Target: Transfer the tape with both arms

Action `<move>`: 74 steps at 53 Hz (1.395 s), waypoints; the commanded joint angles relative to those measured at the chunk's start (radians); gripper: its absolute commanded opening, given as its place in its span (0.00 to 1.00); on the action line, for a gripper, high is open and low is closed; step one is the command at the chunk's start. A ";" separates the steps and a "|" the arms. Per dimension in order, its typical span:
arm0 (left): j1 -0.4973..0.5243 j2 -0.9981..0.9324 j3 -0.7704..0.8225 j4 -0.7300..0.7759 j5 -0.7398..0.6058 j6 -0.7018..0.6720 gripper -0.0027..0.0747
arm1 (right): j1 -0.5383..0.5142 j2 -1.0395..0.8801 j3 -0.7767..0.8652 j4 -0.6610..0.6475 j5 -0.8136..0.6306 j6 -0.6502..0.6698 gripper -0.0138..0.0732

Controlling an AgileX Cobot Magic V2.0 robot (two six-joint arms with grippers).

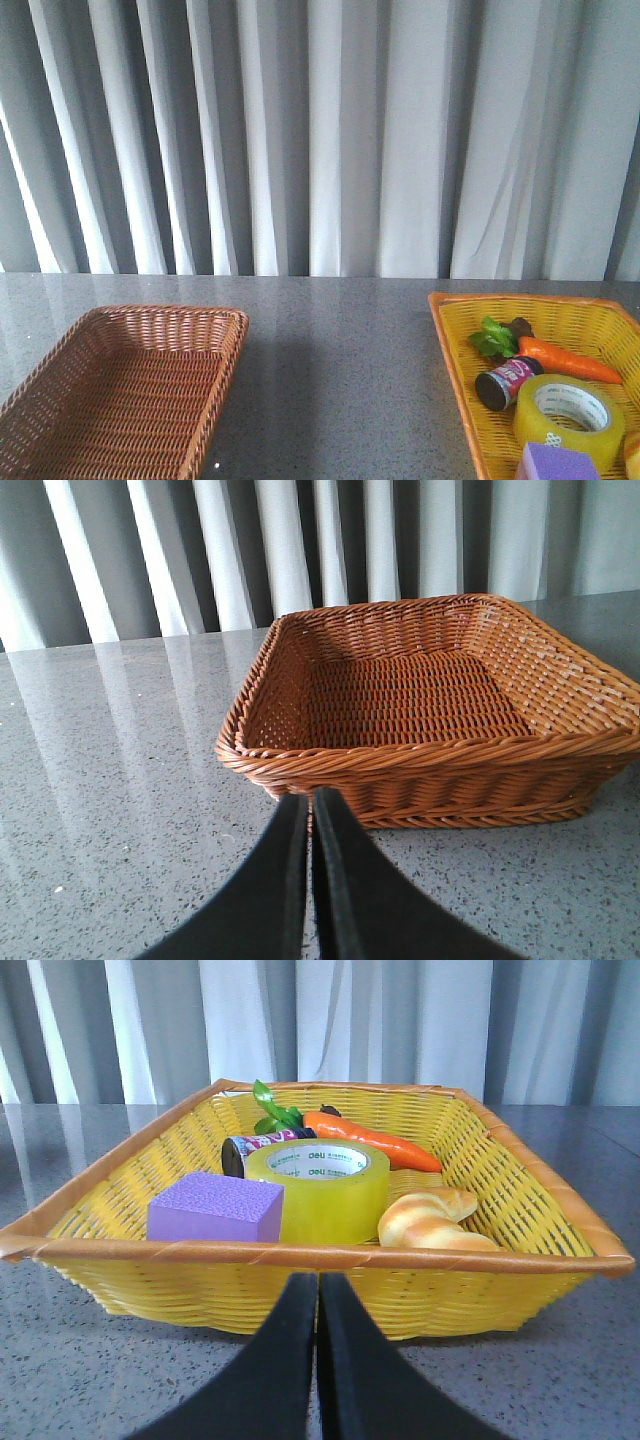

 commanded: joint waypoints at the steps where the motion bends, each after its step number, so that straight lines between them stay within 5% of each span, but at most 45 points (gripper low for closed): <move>1: -0.002 -0.015 -0.023 -0.008 -0.077 -0.008 0.03 | -0.002 -0.012 0.006 -0.008 -0.078 -0.003 0.15; 63: -0.002 -0.015 -0.023 -0.008 -0.077 -0.008 0.03 | -0.002 -0.012 0.006 -0.078 -0.078 -0.059 0.15; 74: -0.002 -0.015 -0.024 -0.049 -0.176 -0.083 0.03 | -0.002 -0.012 0.006 0.159 -0.189 0.110 0.15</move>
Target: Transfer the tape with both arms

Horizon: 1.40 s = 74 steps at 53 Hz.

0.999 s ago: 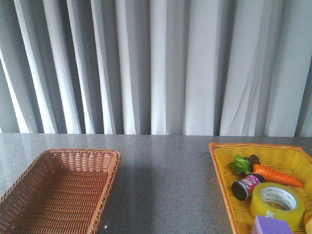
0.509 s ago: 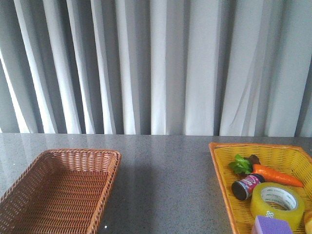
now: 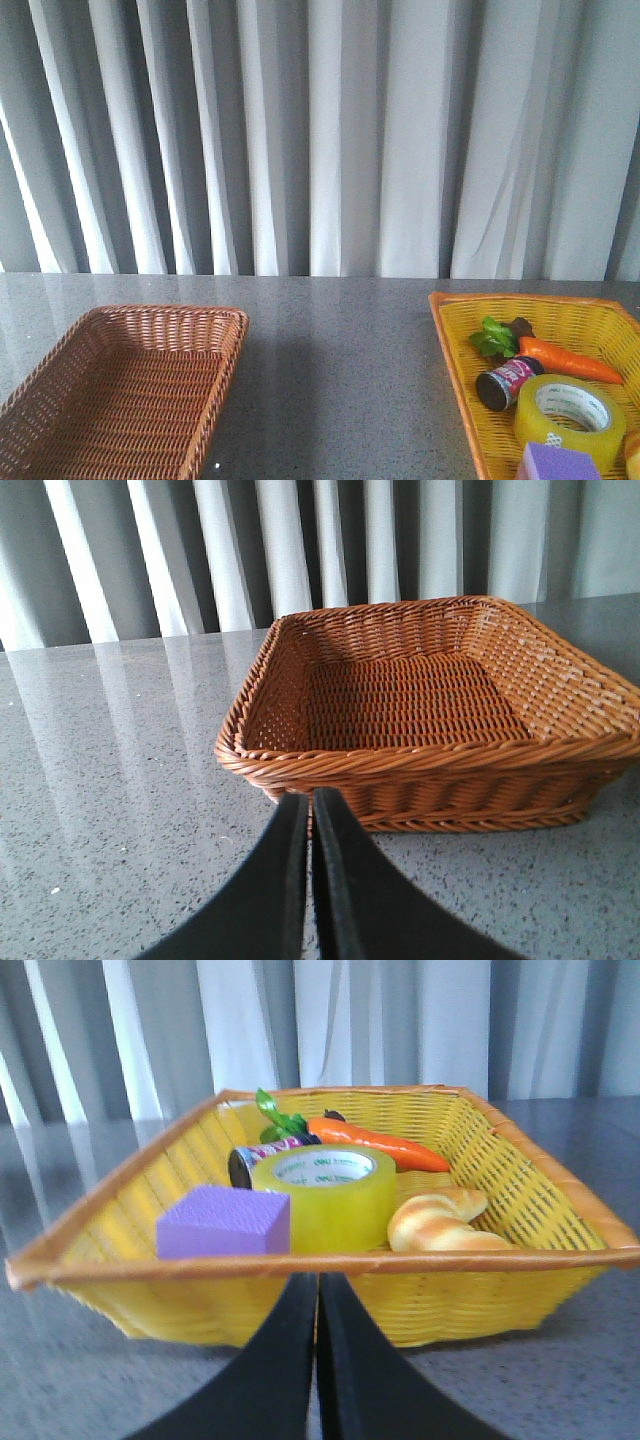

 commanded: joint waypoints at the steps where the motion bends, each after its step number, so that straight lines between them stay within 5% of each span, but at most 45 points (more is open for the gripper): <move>1: -0.002 -0.015 -0.025 -0.059 -0.196 -0.082 0.03 | -0.002 -0.012 0.004 0.104 -0.169 0.052 0.15; 12: -0.002 -0.014 -0.040 -0.113 -0.595 -0.185 0.03 | -0.002 -0.006 -0.154 0.036 -0.294 0.013 0.15; 16: -0.002 -0.001 -0.086 -0.112 -0.630 -0.181 0.03 | -0.002 0.034 -0.256 -0.038 -0.323 -0.001 0.15; 28: -0.002 0.255 -0.392 -0.101 -0.448 0.003 0.03 | -0.002 0.348 -0.620 -0.159 -0.182 0.017 0.15; 48: -0.039 0.764 -0.994 -0.106 -0.044 0.016 0.03 | 0.057 0.923 -1.130 -0.159 0.307 0.013 0.15; 57: -0.038 0.909 -1.151 -0.105 0.163 -0.009 0.03 | 0.057 1.051 -1.187 -0.164 0.373 0.015 0.15; 74: -0.038 0.985 -1.162 -0.105 0.155 -0.012 0.03 | 0.057 1.099 -1.183 -0.160 0.372 0.016 0.15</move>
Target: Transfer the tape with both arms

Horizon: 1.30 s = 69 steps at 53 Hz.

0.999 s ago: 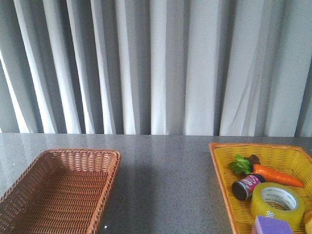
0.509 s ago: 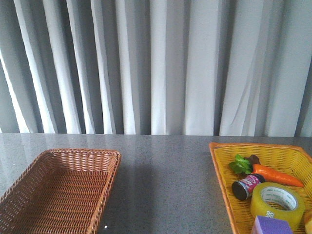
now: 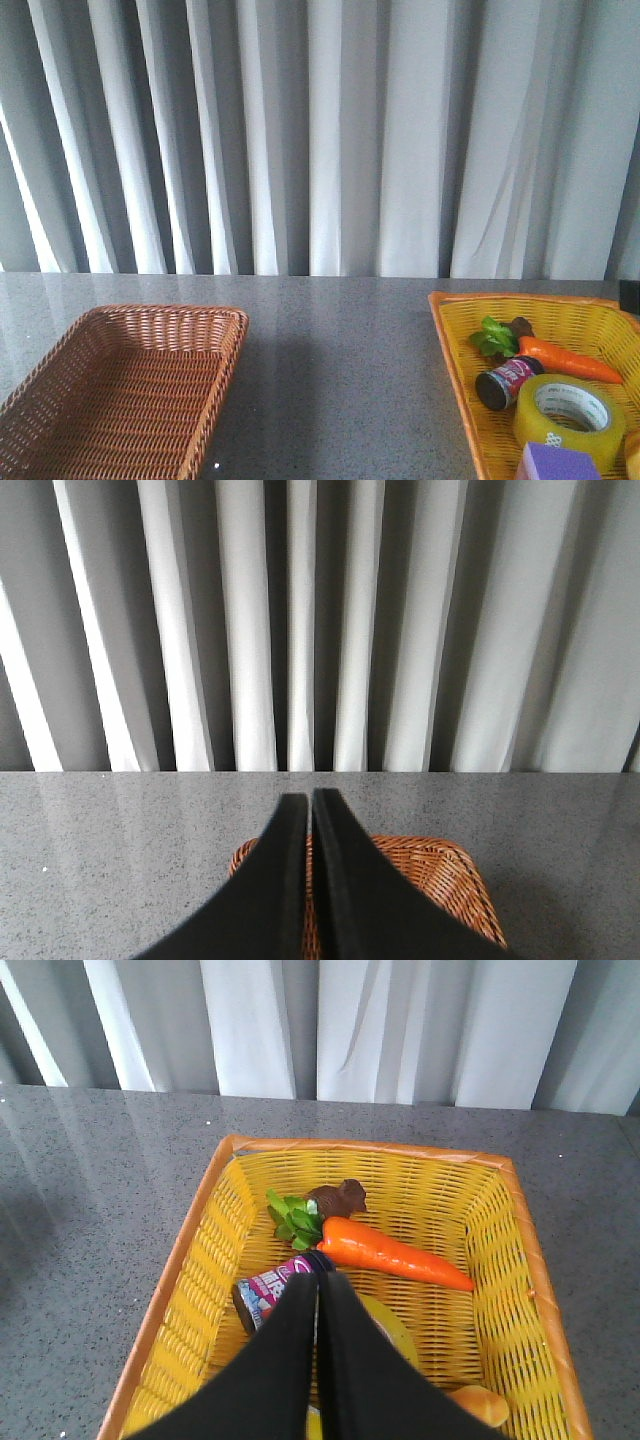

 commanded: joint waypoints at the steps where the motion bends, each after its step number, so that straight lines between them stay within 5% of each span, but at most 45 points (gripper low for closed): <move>1: -0.004 -0.004 -0.034 -0.004 -0.056 -0.012 0.03 | 0.000 -0.008 -0.034 -0.005 -0.068 0.000 0.15; 13: -0.004 -0.004 -0.034 -0.004 -0.054 -0.012 0.04 | 0.000 -0.008 -0.034 -0.006 -0.085 -0.020 0.16; 22: -0.004 0.009 -0.034 0.003 -0.057 -0.009 0.13 | 0.000 -0.006 -0.034 0.047 -0.060 -0.063 0.27; 28: -0.004 0.021 -0.034 -0.013 -0.059 -0.021 0.28 | 0.000 -0.006 -0.034 0.080 -0.042 -0.130 0.43; 39: -0.004 0.042 -0.034 -0.032 -0.047 -0.021 0.73 | 0.000 -0.006 -0.034 0.078 -0.012 -0.142 0.83; 45: -0.004 0.044 -0.034 -0.031 -0.028 -0.021 0.90 | 0.000 -0.006 -0.034 0.078 -0.011 -0.142 0.92; 60: -0.004 0.044 -0.034 -0.031 0.028 -0.021 0.87 | 0.000 0.020 -0.034 0.066 -0.042 -0.133 0.87; 69: -0.004 0.061 -0.034 -0.030 0.097 0.013 0.79 | -0.001 0.130 -0.037 -0.073 -0.034 -0.124 0.82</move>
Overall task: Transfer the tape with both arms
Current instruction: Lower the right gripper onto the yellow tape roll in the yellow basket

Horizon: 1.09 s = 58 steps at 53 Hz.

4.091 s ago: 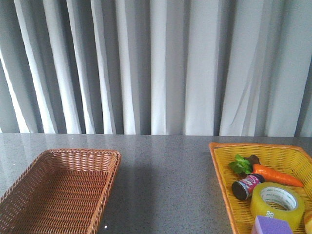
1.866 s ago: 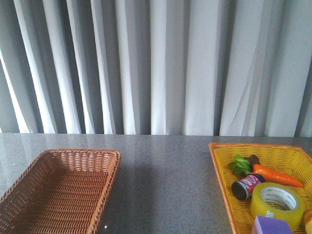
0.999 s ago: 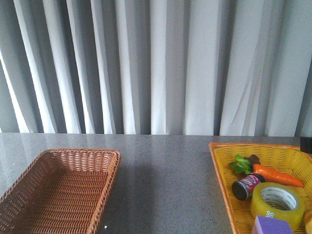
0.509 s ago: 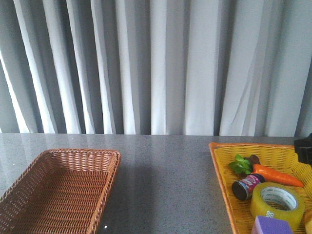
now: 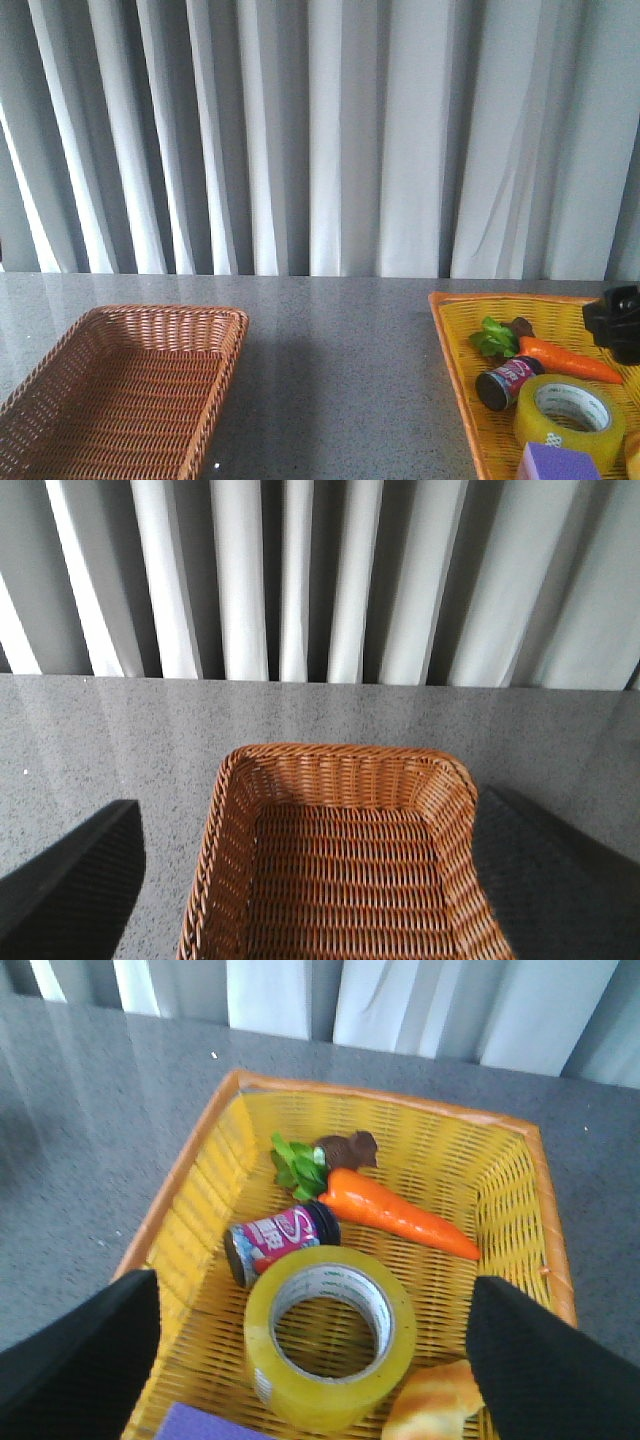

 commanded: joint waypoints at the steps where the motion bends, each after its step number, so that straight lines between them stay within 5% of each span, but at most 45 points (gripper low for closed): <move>1: -0.004 0.002 -0.034 -0.011 -0.021 0.015 0.78 | -0.001 0.043 -0.038 -0.092 -0.062 0.017 0.81; 13: -0.004 0.034 -0.034 -0.011 0.042 0.015 0.73 | -0.002 0.243 -0.194 -0.247 0.119 0.266 0.80; 22: -0.004 0.042 -0.030 -0.011 0.045 0.015 0.73 | -0.002 0.397 -0.360 -0.295 0.298 0.264 0.80; 36: -0.004 0.042 -0.030 -0.011 0.047 0.015 0.73 | -0.007 0.531 -0.448 -0.279 0.329 0.232 0.80; 58: -0.004 0.041 -0.030 -0.009 0.045 0.017 0.73 | -0.151 0.638 -0.448 0.062 0.298 0.023 0.80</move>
